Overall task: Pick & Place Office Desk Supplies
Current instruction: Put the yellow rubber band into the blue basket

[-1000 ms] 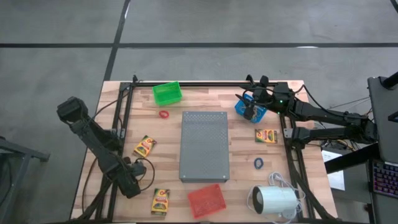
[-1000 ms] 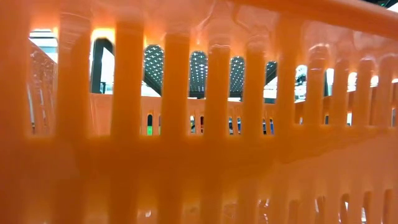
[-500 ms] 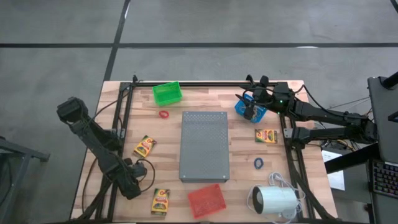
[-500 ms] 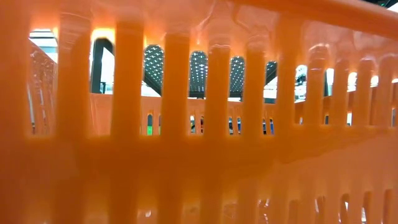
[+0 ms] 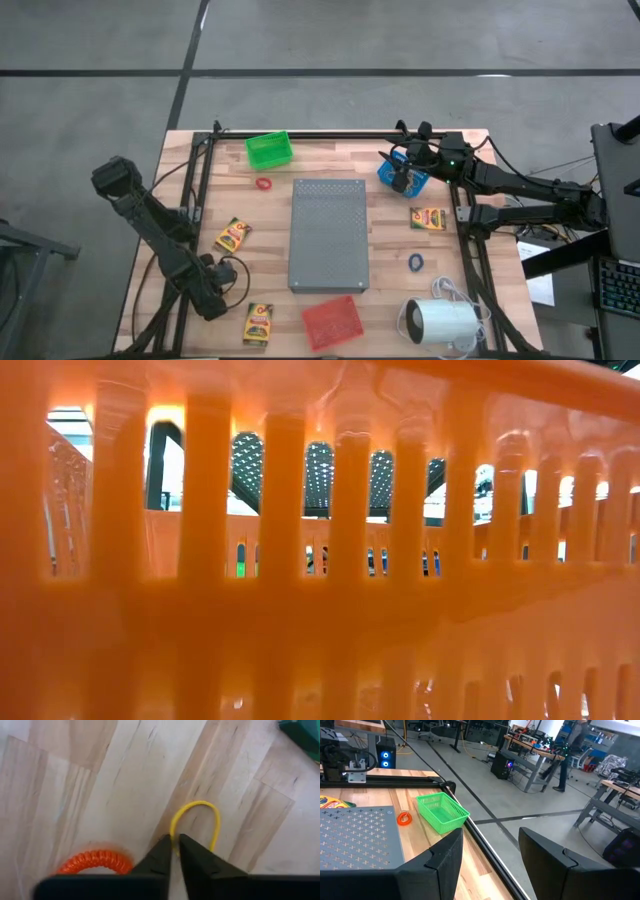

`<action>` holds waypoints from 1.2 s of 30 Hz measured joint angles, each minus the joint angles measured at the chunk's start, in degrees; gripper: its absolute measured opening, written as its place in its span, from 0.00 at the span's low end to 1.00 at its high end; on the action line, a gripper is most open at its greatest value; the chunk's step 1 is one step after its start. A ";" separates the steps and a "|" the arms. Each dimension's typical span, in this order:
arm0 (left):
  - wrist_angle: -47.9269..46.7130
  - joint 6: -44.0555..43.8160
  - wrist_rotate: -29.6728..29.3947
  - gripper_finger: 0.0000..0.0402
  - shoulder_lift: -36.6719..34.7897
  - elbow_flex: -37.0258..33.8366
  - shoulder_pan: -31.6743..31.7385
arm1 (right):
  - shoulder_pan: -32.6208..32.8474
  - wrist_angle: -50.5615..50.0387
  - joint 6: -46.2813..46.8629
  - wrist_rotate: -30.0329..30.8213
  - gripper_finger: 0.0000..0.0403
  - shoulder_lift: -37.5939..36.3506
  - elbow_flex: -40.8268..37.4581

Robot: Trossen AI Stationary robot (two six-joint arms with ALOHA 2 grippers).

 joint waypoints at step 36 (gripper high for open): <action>-16.35 3.37 -22.28 0.00 -14.31 7.44 0.04 | -0.02 -0.02 -0.04 0.02 0.48 0.00 0.00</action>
